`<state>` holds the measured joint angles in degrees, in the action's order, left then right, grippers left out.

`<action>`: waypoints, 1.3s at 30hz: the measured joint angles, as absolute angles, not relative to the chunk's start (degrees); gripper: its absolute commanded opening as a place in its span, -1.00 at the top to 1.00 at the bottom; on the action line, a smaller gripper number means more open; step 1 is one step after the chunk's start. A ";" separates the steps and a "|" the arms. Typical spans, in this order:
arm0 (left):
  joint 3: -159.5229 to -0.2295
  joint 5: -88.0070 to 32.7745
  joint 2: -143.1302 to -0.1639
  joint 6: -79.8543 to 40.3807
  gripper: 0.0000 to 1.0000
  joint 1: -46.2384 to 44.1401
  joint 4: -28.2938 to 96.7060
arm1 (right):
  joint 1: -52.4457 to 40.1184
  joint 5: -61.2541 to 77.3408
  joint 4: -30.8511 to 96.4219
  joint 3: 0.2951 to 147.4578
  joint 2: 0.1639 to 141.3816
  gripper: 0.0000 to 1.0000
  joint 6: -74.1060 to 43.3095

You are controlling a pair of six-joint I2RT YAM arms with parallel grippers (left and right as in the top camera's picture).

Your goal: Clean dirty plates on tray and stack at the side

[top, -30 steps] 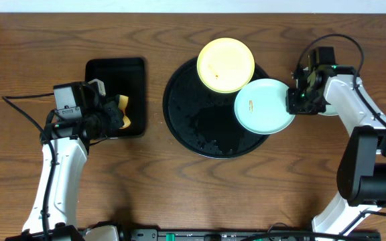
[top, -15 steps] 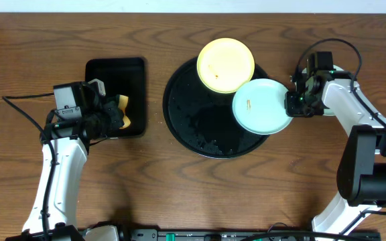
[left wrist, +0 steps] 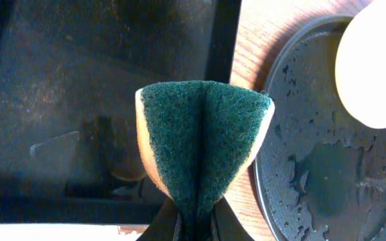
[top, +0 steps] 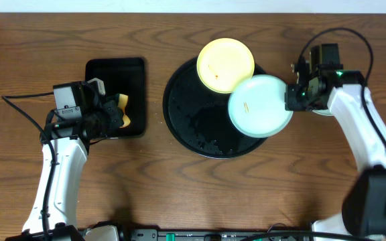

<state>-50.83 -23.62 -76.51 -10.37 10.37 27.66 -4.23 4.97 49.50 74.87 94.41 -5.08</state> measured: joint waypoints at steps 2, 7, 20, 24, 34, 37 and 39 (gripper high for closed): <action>-50.83 -23.62 -76.51 -9.67 0.85 10.35 26.59 | -7.51 1.83 49.63 75.33 90.67 0.98 -7.22; -50.83 -23.62 -76.51 -4.89 0.85 10.37 22.39 | -18.48 -13.13 52.07 75.61 88.14 0.97 -15.66; -50.81 -23.42 -76.51 -1.58 0.85 3.95 11.53 | -25.41 -24.34 44.53 69.69 88.38 0.98 -24.71; -50.81 -23.44 -76.51 -3.07 0.85 1.19 11.77 | -26.48 -24.60 44.53 69.65 88.38 0.98 -24.56; -53.21 -26.98 -76.62 -10.63 0.85 -2.66 13.65 | -19.42 -3.18 43.09 64.07 88.38 0.98 -24.58; -53.76 -26.85 -76.62 -10.92 0.85 -7.42 12.03 | -18.37 -1.48 40.60 61.60 88.38 0.98 -24.58; -53.78 -25.56 -76.62 -10.96 0.85 -12.12 11.51 | -18.26 -0.30 38.57 58.96 88.38 0.98 -24.58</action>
